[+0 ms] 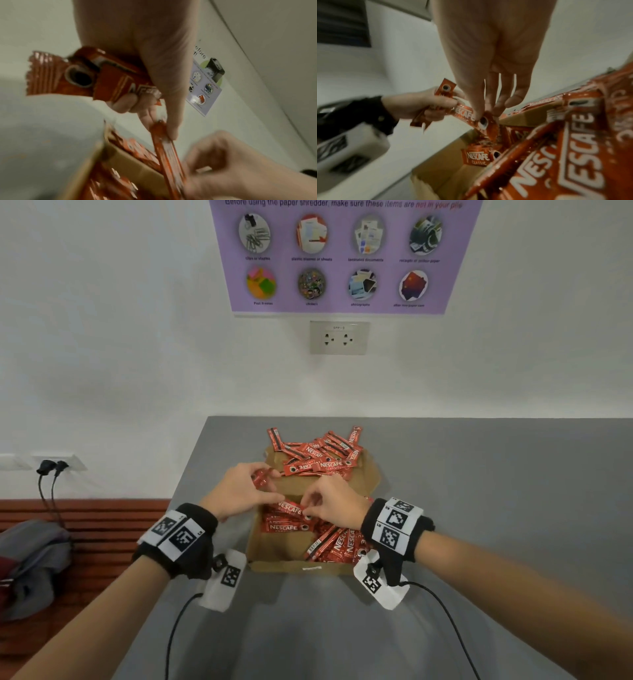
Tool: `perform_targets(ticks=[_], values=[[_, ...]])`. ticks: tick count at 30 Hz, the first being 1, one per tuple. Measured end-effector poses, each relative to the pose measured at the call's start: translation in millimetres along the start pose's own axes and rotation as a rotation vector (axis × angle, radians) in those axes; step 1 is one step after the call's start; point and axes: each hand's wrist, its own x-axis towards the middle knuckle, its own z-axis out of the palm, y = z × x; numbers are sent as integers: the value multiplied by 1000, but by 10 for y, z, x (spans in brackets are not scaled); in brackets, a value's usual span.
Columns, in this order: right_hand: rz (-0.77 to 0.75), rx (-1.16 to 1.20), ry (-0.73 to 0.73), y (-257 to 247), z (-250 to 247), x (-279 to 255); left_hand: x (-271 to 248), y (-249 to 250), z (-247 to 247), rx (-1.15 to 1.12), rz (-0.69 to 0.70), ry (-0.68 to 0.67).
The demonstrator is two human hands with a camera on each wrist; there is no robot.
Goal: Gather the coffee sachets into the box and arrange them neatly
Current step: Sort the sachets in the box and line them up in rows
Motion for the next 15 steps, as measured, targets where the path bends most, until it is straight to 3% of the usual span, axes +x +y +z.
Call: perform_targets(ticks=[5,10,15], values=[[-34,-223,-150,-121,76,69,41,-81,-144,221,15,-77],[-72,-507,-177,-265,140,127,13,-104,74,446,3,-142],[-38,-569,-226,-274,151,119,-25,-114,234,650,9,-139]])
